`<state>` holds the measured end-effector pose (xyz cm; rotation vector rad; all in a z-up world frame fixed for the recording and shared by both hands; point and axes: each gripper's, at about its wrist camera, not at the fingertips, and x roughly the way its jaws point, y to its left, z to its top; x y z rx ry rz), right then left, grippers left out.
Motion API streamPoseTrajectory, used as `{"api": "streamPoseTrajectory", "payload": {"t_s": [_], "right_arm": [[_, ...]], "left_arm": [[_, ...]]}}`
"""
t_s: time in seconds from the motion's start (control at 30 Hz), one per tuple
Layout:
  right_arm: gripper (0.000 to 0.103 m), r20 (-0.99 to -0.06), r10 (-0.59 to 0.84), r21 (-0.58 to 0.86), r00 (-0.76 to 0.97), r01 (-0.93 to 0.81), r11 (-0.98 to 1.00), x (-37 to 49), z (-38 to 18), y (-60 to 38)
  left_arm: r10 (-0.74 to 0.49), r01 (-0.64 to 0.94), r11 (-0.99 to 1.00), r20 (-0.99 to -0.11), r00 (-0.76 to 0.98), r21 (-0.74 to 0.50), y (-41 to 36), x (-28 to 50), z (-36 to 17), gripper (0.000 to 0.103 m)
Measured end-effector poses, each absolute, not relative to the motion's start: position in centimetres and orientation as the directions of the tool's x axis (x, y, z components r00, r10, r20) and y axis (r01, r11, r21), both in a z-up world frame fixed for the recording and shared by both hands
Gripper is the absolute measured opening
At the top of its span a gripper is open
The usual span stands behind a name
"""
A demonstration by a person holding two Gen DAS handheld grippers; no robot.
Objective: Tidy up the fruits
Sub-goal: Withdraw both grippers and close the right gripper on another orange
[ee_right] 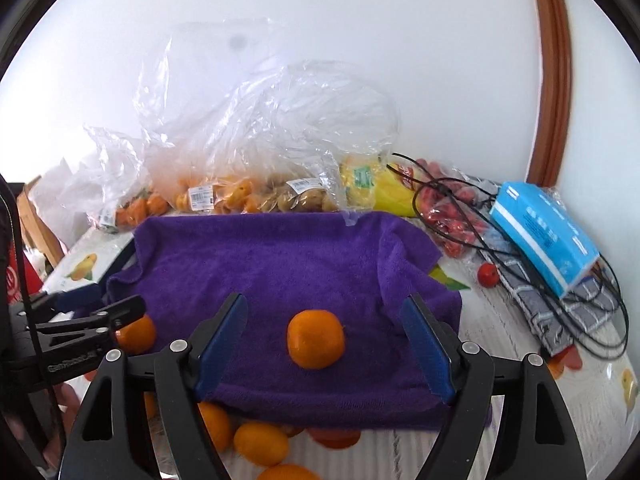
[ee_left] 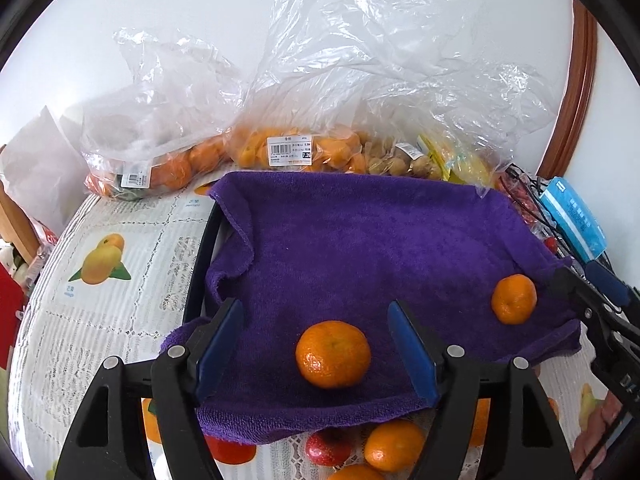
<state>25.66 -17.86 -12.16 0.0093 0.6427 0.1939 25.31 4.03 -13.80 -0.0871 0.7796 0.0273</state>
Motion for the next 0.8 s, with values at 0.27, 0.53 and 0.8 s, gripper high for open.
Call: {"api": "streamPoseTrajectory", "payload": {"t_s": [0.27,0.53,0.8], "right_arm": [[0.079,-0.655,0.227,0.129,0.721,-0.189,0.973,22.8,-11.6,-18.5],[0.076,-0.681,0.225,0.141,0.697,-0.176,0.974,18.5,-12.0,-19.2],[0.070,-0.732,0.219,0.121,0.645,-0.193,0.974,17.7,-15.3,-18.1]], "left_arm": [[-0.010,-0.048,0.997,-0.690,0.723,-0.065,3.8,24.5,-13.0,0.072],[-0.057,-0.036,0.992,-0.678,0.733,-0.122,5.0,23.2,-11.6,0.072],[-0.043,-0.037,0.994,-0.688,0.724,-0.101,6.4,19.9,-12.0,0.072]]}}
